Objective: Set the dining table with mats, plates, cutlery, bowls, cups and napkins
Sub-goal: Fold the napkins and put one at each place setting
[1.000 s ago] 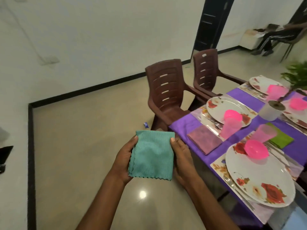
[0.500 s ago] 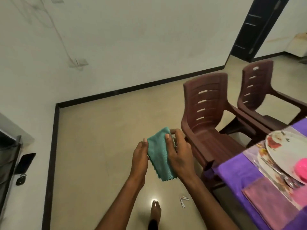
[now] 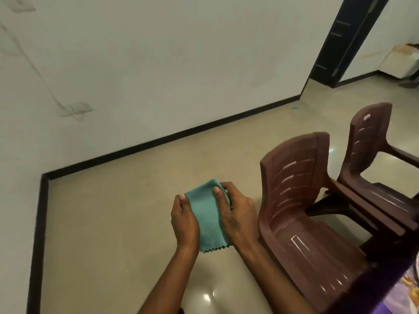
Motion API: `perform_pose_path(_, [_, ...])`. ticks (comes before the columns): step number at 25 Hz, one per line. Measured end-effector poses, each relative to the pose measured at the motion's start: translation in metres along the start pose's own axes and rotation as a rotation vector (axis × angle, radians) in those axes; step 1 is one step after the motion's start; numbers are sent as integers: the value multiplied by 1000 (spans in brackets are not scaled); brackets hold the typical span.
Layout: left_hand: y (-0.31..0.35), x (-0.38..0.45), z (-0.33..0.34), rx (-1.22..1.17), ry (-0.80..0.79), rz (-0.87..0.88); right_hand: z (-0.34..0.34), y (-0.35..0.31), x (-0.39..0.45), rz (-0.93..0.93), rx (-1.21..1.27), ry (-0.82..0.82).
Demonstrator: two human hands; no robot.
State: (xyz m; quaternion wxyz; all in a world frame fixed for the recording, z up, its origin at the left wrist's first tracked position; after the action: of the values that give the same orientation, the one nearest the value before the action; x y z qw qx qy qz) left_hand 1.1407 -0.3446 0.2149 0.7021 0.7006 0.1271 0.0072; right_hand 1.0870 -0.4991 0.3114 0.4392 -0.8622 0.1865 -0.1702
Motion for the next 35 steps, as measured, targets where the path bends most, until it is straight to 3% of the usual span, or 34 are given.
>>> perform_pose_path(6, [25,213,96,140,-145,78,69,-4,187,121,-104,121])
perform_pose_path(7, [32,216,94,180,-140,113,68,-6,189,127,-127,118])
perform_pose_path(11, [75,331,199,240,-362,164,61,-11,313,222,-176,291])
perform_pose_path(12, [79,334,194,242,-336,155,63,-16,318,215,-205,271])
perform_pose_path(15, [88,368,287,130,-539,89,31,20,380,314,-190,406])
perform_pose_path(18, [108,409,436,78,-799,30,-25,75,473,383,-68,685])
perform_pose_path(19, [128,406,448,62,-820,56,-38,77,477,374,-38,745])
perform_pose_path(22, [166,426,576,34,-1019,101,-97,116,566,381,81,909])
perform_pose_path(23, [170,429,630,55,-1123,89,-128,131,601,382,127,963])
perform_pose_path(24, [178,426,627,76,-1156,69,-132,126,609,367,155,943])
perform_pose_path(25, [181,420,664,64,-1259,36,-158,129,628,359,160,967])
perform_pose_path(28, [162,381,775,152,-1527,-65,-234,161,667,417,56,1120])
perform_pose_path(30, [157,362,808,108,-1541,-92,-254,173,674,467,5,1099])
perform_pose_path(35, [157,313,968,31,-1772,-103,-335,251,698,688,-95,1440])
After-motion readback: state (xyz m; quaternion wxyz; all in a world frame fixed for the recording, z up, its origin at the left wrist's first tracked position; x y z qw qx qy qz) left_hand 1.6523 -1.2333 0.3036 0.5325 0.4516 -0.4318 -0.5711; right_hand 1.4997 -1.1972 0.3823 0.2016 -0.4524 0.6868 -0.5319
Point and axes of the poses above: each hand's wrist, its own x-axis towards the middle knuckle, its own z-axis out of the palm, y = z × x, the point moved 8 cm from there along x, towards the middle knuckle, and after that the axes turned 3 degrees about z, right-handed, at the moved point
